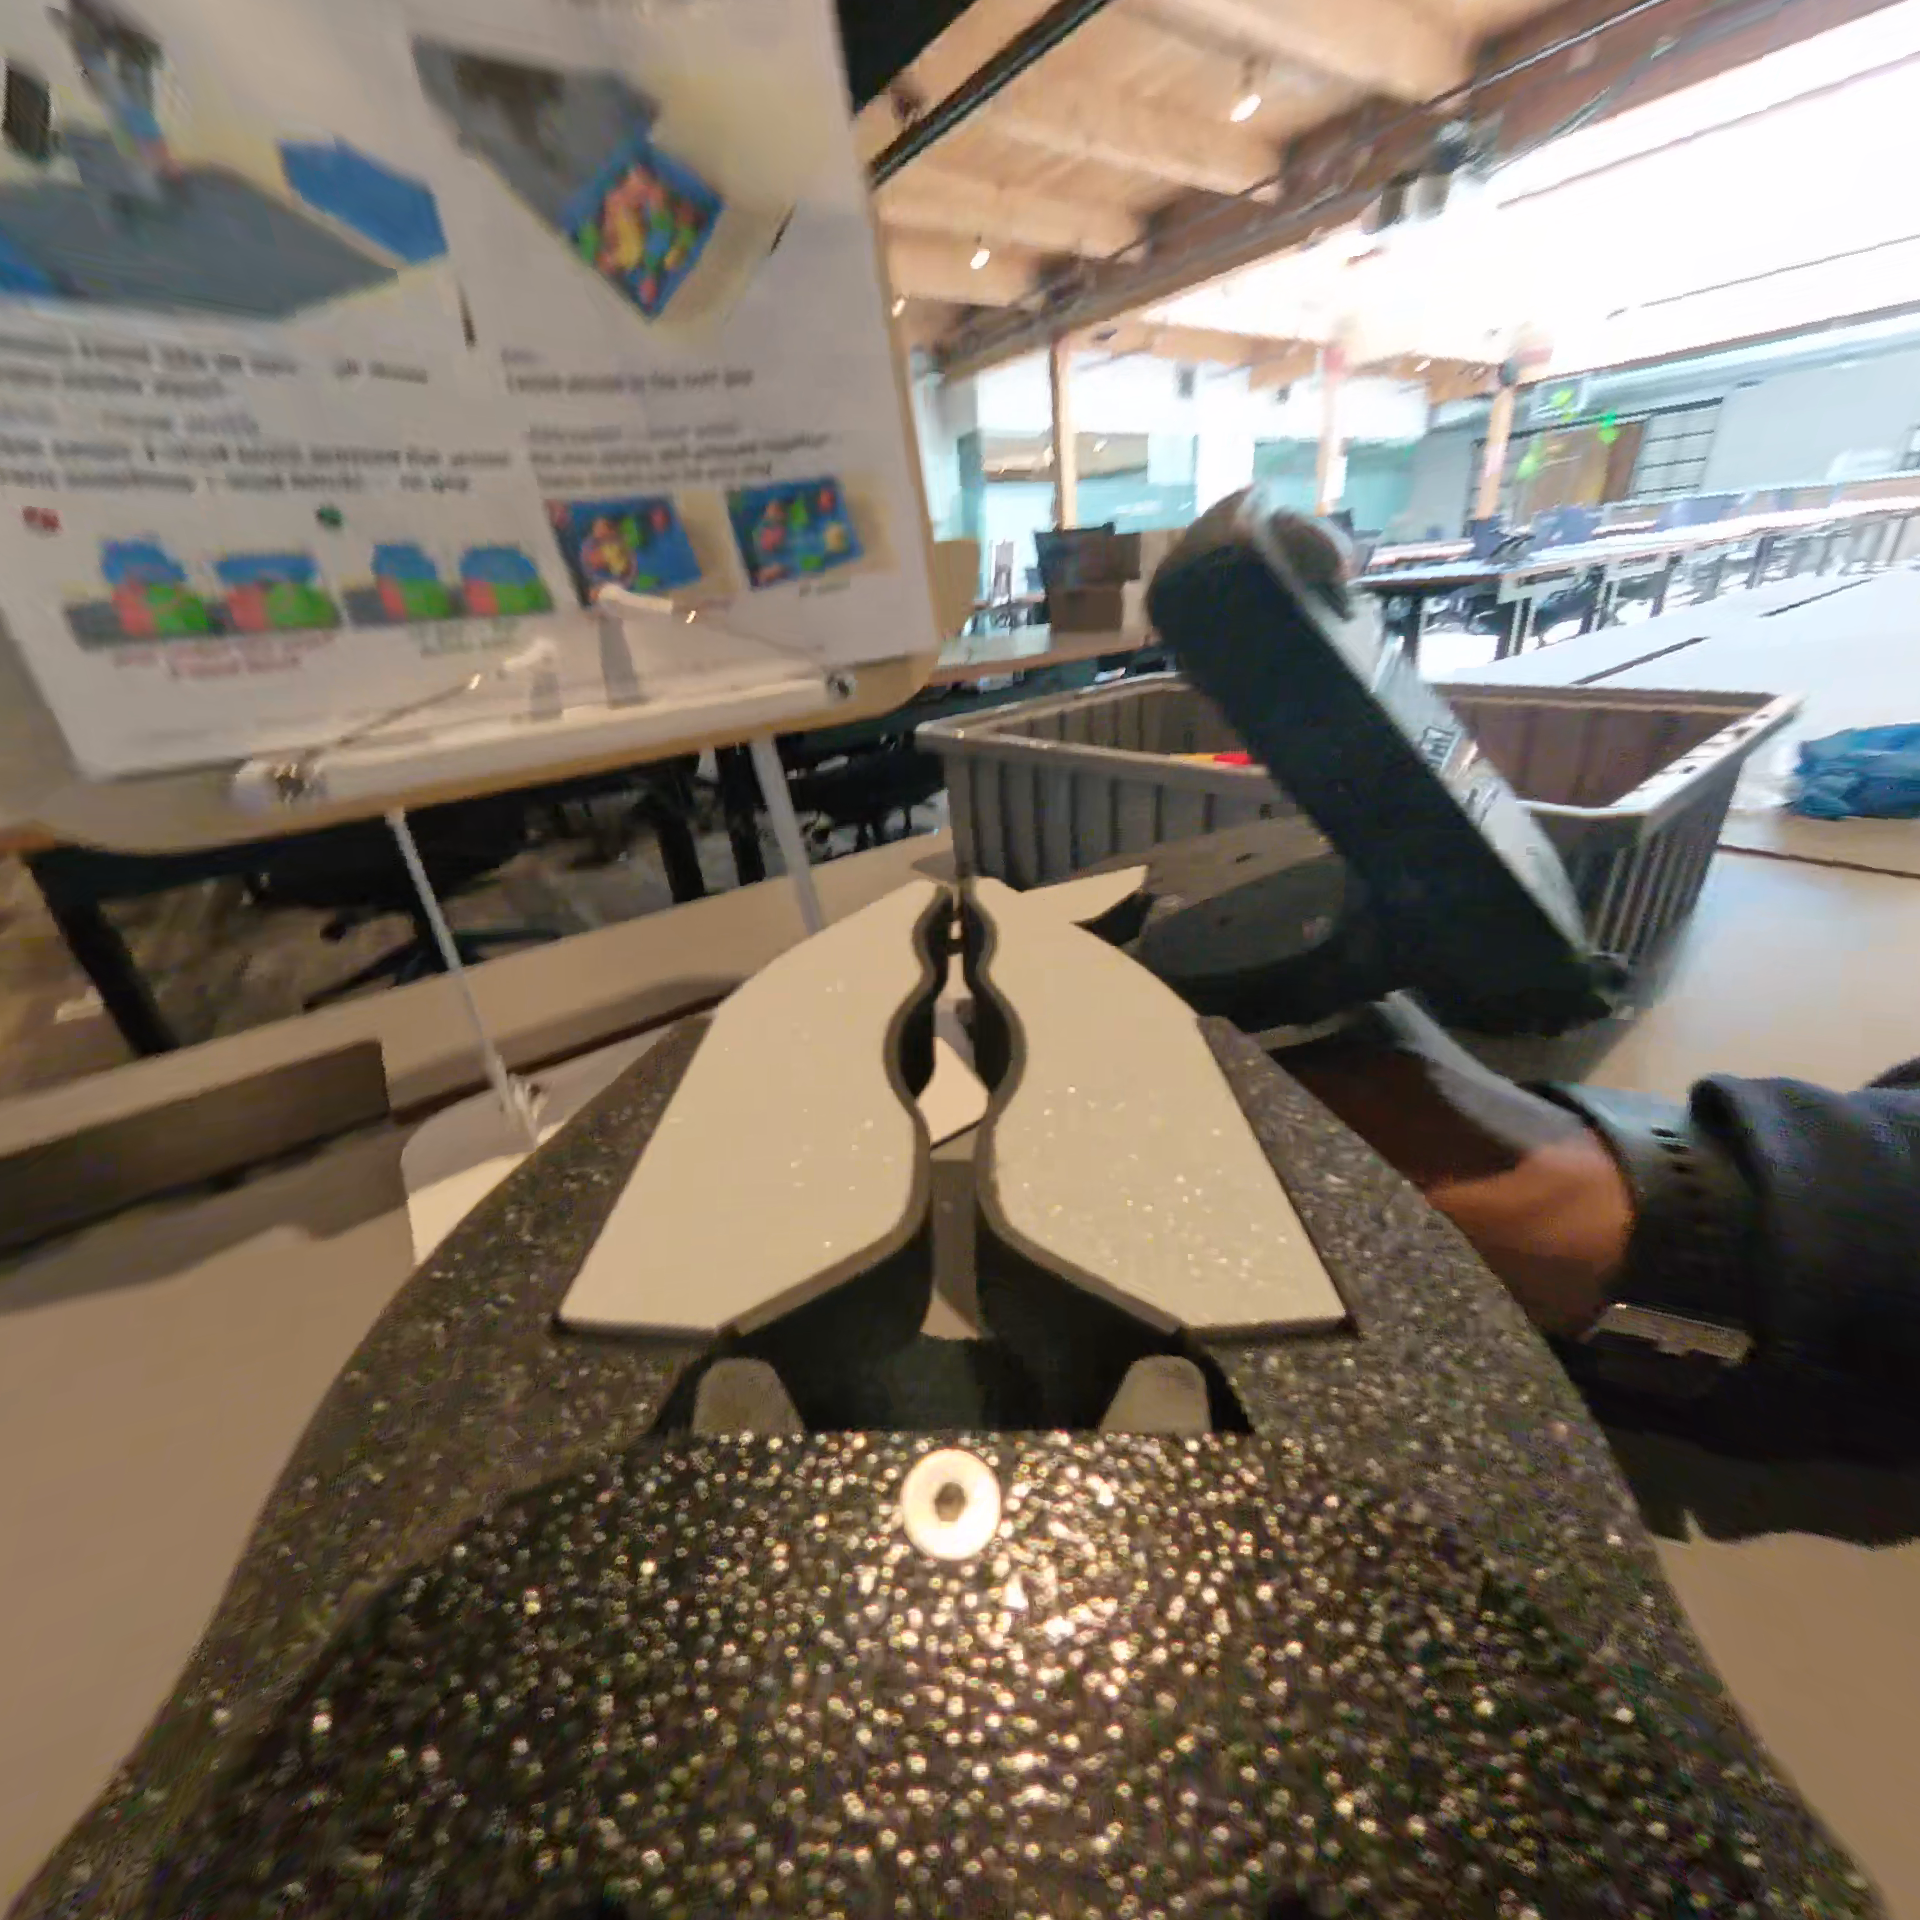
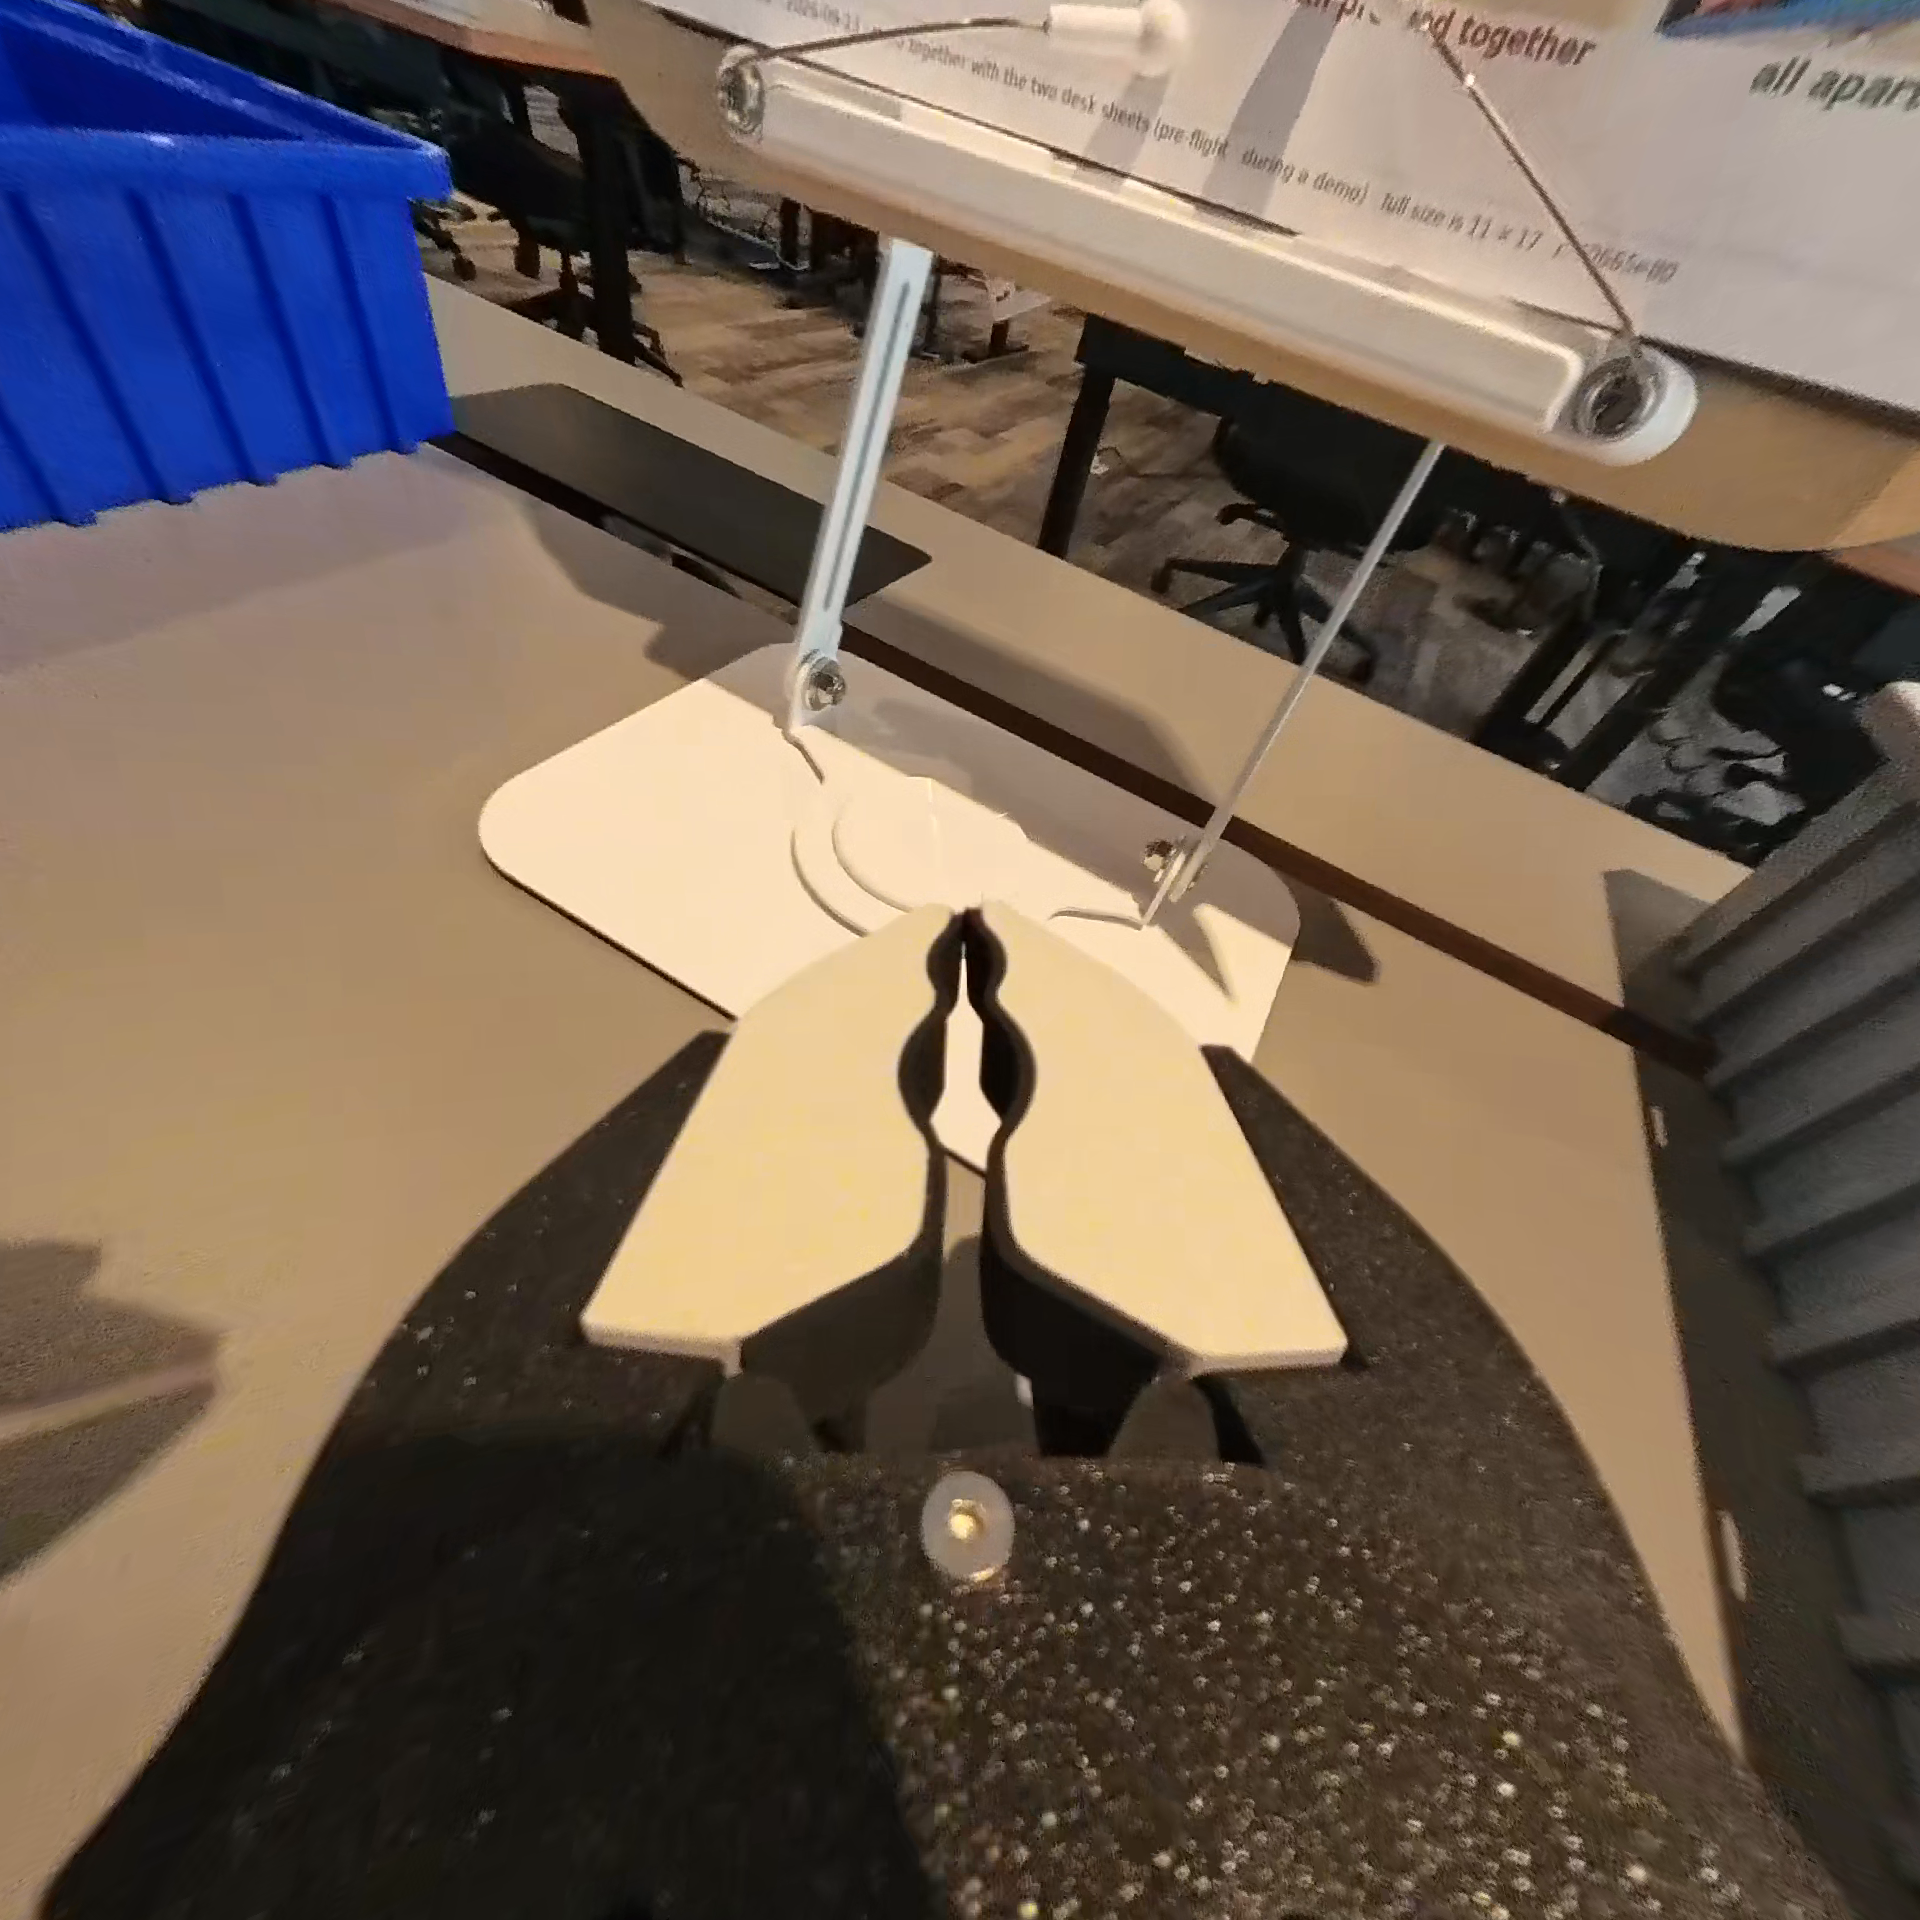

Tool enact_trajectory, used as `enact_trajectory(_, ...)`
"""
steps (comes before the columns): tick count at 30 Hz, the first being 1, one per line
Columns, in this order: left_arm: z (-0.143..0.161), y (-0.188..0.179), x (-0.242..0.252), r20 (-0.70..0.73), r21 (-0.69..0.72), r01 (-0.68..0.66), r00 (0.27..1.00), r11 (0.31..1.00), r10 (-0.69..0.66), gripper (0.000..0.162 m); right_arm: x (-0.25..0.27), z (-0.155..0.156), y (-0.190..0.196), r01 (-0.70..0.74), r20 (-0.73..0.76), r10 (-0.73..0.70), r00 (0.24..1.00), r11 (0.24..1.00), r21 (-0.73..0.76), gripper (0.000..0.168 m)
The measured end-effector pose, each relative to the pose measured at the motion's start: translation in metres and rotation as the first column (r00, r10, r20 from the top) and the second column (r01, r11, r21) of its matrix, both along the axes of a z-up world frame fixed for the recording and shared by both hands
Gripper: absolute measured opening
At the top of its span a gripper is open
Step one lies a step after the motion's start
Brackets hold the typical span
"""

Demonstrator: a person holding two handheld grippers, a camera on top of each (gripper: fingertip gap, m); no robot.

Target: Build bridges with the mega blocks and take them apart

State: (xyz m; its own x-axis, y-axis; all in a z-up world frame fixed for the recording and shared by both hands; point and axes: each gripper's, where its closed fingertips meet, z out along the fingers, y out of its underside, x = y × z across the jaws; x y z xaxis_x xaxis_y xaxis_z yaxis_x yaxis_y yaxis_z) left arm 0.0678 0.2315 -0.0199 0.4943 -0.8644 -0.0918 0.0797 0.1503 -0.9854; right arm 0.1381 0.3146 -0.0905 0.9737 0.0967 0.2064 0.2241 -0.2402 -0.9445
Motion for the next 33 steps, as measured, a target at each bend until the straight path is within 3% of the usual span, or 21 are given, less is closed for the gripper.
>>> enact_trajectory(5, 0.011, -0.033, 0.010, -0.005, 0.193, 0.042, 0.999, 0.980, -0.042, 0.000, -0.001, 0.001, -0.001, 0.001, 0.045, -0.001, 0.999, 1.000, 0.012, 0.000)
enact_trajectory(10, 0.015, -0.084, 0.031, -0.074, 0.385, 0.153, 0.988, 0.910, -0.135, 0.000, -0.004, -0.001, -0.001, -0.007, 0.079, 0.007, 0.997, 1.000, 0.004, 0.000)
enact_trajectory(16, 0.002, -0.110, 0.051, -0.148, 0.385, 0.208, 0.976, 0.899, -0.162, 0.000, -0.006, -0.003, 0.000, -0.016, 0.089, 0.017, 0.996, 1.000, -0.006, 0.000)
enact_trajectory(20, -0.001, -0.101, 0.051, -0.203, 0.395, 0.137, 0.977, 0.908, -0.059, 0.000, -0.007, -0.004, 0.000, -0.010, 0.107, 0.012, 0.994, 1.000, -0.013, 0.000)
enact_trajectory(33, -0.004, -0.095, 0.047, -0.238, 0.409, 0.103, 0.971, 0.907, -0.004, 0.000, -0.009, -0.004, 0.000, -0.019, 0.116, 0.019, 0.993, 1.000, -0.007, 0.000)
